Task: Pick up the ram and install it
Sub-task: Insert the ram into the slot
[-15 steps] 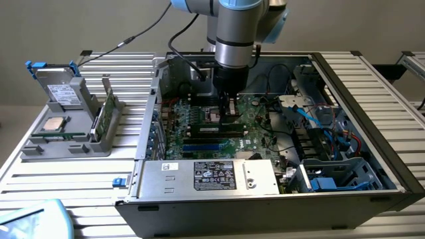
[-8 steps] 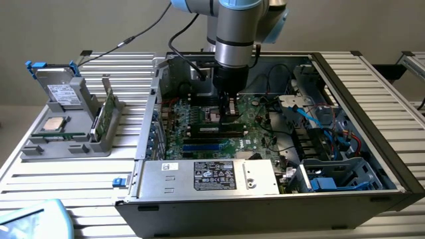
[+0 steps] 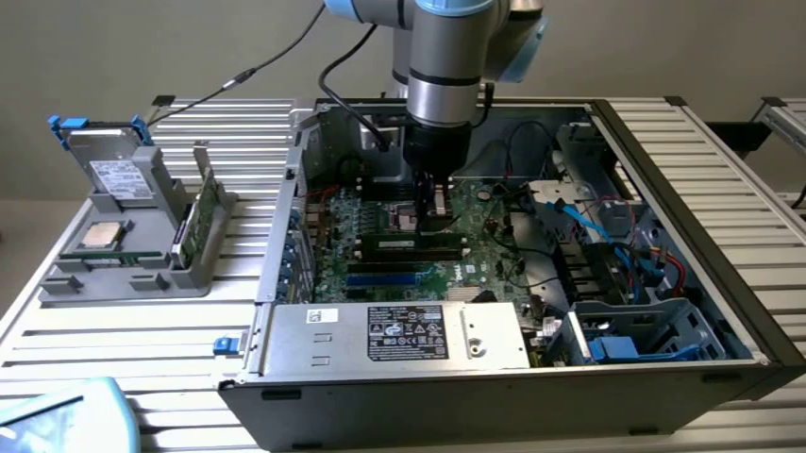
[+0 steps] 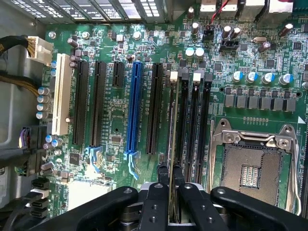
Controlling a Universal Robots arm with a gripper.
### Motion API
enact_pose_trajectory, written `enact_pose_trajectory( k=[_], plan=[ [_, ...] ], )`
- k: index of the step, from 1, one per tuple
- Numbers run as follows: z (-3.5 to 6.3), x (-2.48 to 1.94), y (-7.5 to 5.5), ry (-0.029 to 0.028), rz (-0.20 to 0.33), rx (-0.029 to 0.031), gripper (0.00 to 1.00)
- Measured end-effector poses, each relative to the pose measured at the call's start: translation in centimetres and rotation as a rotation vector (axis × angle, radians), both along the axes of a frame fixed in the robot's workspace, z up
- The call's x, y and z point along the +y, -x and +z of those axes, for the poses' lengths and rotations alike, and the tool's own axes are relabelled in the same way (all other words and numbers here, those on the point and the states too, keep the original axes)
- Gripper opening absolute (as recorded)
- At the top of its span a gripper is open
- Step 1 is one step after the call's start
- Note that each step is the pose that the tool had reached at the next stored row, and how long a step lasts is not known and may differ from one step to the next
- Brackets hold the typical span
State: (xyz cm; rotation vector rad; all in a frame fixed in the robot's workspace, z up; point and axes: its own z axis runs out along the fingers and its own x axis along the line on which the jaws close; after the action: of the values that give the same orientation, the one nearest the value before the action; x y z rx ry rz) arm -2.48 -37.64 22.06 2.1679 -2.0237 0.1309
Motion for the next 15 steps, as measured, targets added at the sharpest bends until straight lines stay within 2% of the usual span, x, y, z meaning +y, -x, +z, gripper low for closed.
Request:
enact_pose_trajectory(
  k=[3,7,15],
  plan=[
    [0.01,0.0,0.04,0.0001,-0.002,-0.0034,0.14],
    [0.01,0.0,0.07,0.0001,-0.009,-0.0122,0.14],
    [0.01,-0.11,0.26,0.0001,-0.01,-0.0127,0.14]
  ],
)
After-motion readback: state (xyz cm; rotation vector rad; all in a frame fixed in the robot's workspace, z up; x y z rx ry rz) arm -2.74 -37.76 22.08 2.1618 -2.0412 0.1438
